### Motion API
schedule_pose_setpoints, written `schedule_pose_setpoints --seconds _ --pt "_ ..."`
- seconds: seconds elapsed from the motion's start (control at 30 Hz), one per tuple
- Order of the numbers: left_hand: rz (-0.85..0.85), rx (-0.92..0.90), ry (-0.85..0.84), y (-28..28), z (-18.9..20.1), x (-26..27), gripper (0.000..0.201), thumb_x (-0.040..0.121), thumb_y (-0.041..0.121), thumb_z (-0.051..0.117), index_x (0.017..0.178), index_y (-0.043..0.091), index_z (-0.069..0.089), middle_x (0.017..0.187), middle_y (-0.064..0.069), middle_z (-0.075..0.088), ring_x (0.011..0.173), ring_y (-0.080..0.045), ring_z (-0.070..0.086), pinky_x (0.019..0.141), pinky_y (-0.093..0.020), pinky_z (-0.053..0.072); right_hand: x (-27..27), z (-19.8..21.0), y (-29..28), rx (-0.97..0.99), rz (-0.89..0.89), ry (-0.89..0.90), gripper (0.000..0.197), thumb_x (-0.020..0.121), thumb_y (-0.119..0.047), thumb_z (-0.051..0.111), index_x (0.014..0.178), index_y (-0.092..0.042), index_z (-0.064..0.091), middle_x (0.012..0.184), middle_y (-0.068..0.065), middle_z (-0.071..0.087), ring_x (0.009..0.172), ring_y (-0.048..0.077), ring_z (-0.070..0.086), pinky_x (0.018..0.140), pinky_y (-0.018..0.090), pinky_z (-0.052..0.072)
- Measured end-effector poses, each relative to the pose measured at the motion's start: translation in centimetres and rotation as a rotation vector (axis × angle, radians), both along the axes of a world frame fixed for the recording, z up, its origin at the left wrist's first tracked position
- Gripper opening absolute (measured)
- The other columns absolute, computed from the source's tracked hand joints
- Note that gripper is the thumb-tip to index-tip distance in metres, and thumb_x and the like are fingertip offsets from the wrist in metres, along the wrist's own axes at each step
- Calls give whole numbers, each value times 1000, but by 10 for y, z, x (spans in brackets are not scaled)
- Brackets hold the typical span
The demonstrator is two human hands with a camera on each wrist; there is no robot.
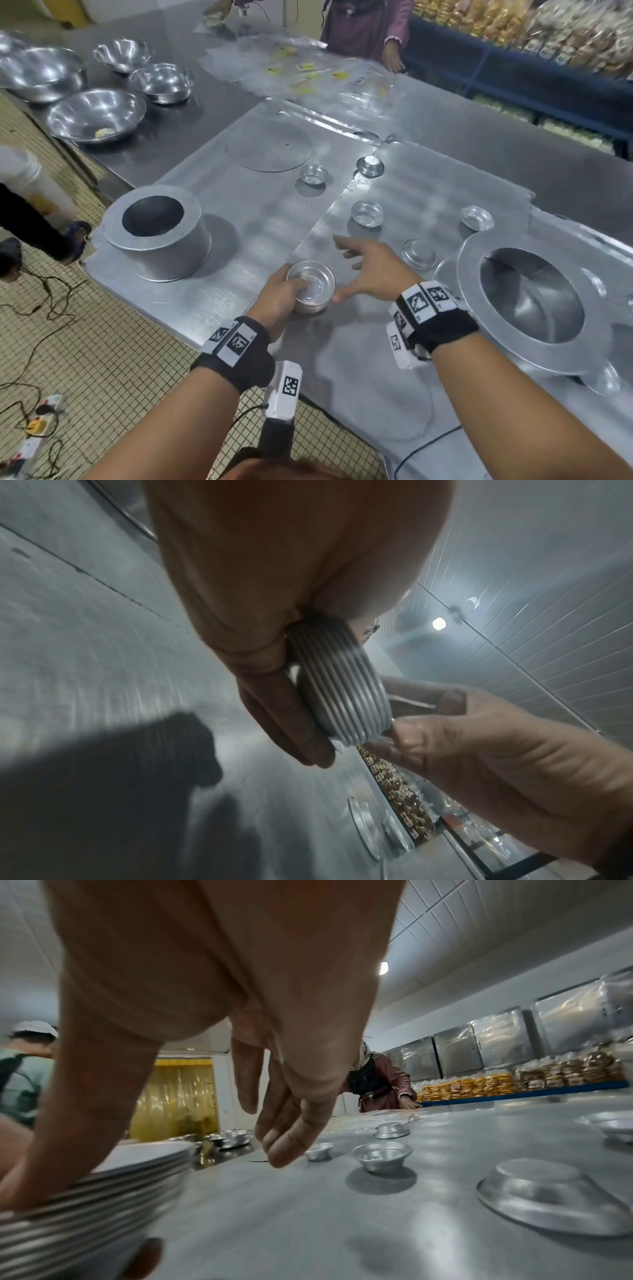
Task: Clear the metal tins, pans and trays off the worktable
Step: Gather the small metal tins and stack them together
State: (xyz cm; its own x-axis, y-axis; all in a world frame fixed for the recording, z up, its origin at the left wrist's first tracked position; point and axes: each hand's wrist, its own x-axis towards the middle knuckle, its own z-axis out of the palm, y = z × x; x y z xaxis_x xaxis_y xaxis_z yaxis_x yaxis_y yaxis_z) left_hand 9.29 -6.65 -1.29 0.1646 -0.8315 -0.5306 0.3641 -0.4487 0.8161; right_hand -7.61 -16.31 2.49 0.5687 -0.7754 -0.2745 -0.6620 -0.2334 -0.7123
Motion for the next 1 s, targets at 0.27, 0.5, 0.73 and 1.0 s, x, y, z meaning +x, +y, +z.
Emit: schedule_pose_setpoints --seconds 0.27,0.5,0.73,1.0 --pt "44 30 44 -18 -9 29 28 93 -5 49 117 5 61 111 -20 60 97 -40 63 82 -62 58 15 -25 -91 -179 -208 241 90 60 -39 90 137 -14 53 140 9 55 130 29 50 109 35 40" --pt "68 33 17 -29 -14 54 28 91 -3 52 112 9 65 108 -19 62 100 -41 64 85 -67 55 35 -50 -145 -273 -310 456 87 63 -50 76 133 -7 48 134 18 50 127 38 44 105 40 38" --pt "58 38 56 -33 -21 68 26 94 -8 46 111 4 62 98 -15 59 84 -32 63 79 -58 60 40 -52 -162 -236 -297 559 85 56 -53 81 125 -8 58 121 9 61 120 32 56 100 36 48" --pt "7 37 45 -41 -27 68 23 91 -4 52 109 5 64 104 -21 60 94 -40 62 79 -58 60 43 -27 -110 -218 -259 312 82 49 -45 95 122 -19 67 123 7 61 118 23 56 101 29 43"
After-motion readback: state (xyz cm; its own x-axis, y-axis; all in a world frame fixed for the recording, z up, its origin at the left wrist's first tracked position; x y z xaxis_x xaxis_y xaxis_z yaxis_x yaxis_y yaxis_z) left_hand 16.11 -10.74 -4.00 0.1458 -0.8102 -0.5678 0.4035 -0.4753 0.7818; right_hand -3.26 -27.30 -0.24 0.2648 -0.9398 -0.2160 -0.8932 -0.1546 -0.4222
